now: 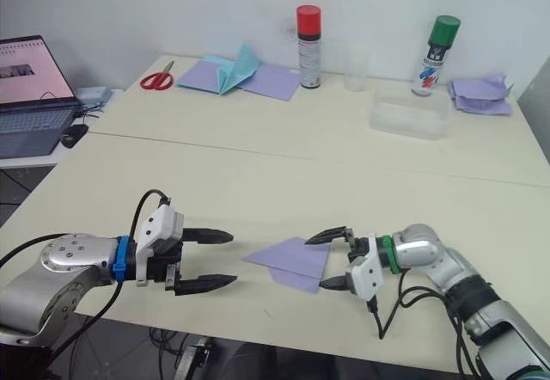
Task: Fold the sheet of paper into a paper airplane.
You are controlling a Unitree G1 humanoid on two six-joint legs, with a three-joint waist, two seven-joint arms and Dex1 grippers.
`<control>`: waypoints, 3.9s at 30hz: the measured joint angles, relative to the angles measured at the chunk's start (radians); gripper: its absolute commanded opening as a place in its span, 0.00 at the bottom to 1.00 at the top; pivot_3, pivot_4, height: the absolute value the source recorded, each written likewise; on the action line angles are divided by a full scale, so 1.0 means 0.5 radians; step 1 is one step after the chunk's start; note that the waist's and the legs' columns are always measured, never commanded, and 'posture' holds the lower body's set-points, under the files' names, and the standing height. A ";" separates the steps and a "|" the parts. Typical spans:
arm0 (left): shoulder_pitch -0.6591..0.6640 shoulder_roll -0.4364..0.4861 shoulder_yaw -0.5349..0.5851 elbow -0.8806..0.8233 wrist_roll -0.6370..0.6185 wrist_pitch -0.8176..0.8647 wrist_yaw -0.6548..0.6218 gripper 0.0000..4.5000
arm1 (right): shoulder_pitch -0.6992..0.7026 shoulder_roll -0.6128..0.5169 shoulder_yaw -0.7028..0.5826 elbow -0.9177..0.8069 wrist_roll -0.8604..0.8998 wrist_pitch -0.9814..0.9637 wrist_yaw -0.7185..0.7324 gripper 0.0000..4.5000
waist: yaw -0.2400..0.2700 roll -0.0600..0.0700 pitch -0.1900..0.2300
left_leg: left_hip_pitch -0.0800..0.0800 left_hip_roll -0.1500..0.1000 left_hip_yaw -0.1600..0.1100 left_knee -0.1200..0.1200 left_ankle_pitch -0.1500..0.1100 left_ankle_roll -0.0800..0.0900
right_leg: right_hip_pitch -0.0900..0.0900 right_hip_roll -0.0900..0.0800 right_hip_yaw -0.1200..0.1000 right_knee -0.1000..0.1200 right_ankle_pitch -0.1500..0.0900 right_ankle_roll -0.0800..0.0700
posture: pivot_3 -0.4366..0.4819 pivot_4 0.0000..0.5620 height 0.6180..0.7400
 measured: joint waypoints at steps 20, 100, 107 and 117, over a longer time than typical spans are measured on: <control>-0.185 -0.492 -0.589 0.219 0.498 -0.077 0.451 0.01 | 0.396 -0.094 -0.510 -1.070 0.613 1.701 -0.307 1.00 | 0.003 0.001 0.000 | -0.003 -0.002 0.000 0.000 0.000 0.000 | 0.001 0.002 0.004 0.003 0.000 0.001 | 0.48 0.27 1.00; -0.202 -0.348 -0.691 0.126 0.519 0.041 0.328 0.00 | 0.362 0.274 -0.414 -1.345 1.224 3.416 -0.377 0.01 | -0.027 0.007 -0.006 | -0.002 0.001 0.005 -0.007 0.000 0.000 | -0.003 0.005 0.011 -0.003 -0.010 0.020 | 0.48 0.27 1.00; -0.190 -0.345 -0.681 0.124 0.518 0.042 0.326 0.00 | 0.381 0.237 -0.322 -1.225 0.937 3.034 -0.188 0.01 | -0.023 0.007 -0.006 | -0.001 0.001 0.005 -0.007 0.000 0.000 | -0.003 0.005 0.011 -0.003 -0.010 0.019 | 0.48 0.27 1.00; -0.160 -0.346 -0.642 0.112 0.456 0.127 0.340 0.00 | 0.394 0.248 -0.250 -1.124 0.702 2.730 -0.015 0.01 | -0.026 0.007 -0.006 | 0.000 0.002 0.005 -0.007 0.000 0.000 | -0.002 0.006 0.010 -0.003 -0.010 0.019 | 0.48 0.27 1.00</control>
